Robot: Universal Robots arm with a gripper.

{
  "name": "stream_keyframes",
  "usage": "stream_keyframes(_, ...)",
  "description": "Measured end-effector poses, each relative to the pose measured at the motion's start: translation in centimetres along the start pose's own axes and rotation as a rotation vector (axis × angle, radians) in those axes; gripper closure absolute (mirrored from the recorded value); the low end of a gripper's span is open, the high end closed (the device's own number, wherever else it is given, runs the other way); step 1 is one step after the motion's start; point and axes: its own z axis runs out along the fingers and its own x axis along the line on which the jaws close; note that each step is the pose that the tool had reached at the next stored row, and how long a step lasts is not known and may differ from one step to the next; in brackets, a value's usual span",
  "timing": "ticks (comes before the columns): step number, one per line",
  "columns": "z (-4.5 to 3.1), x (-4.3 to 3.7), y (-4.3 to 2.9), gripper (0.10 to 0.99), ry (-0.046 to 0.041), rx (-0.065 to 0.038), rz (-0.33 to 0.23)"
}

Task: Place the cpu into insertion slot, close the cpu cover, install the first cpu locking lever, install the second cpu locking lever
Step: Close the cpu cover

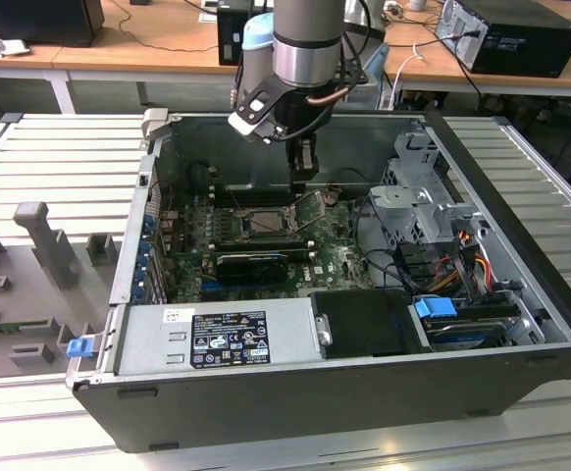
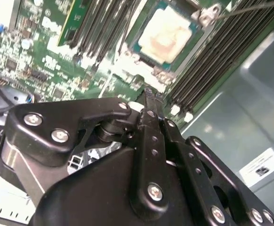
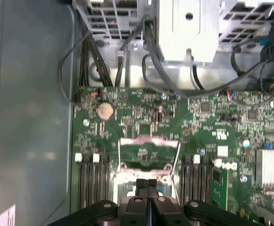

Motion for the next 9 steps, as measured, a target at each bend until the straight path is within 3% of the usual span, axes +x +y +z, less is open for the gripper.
stream_keyframes(2,0.07,-0.01,1.33,0.98,0.0002,0.001,0.0)
stream_keyframes(3,0.08,-0.02,1.63,0.98,0.0002,0.001,0.0)
stream_keyframes(9,0.15,-0.03,1.94,0.98,0.0,0.001,0.0)
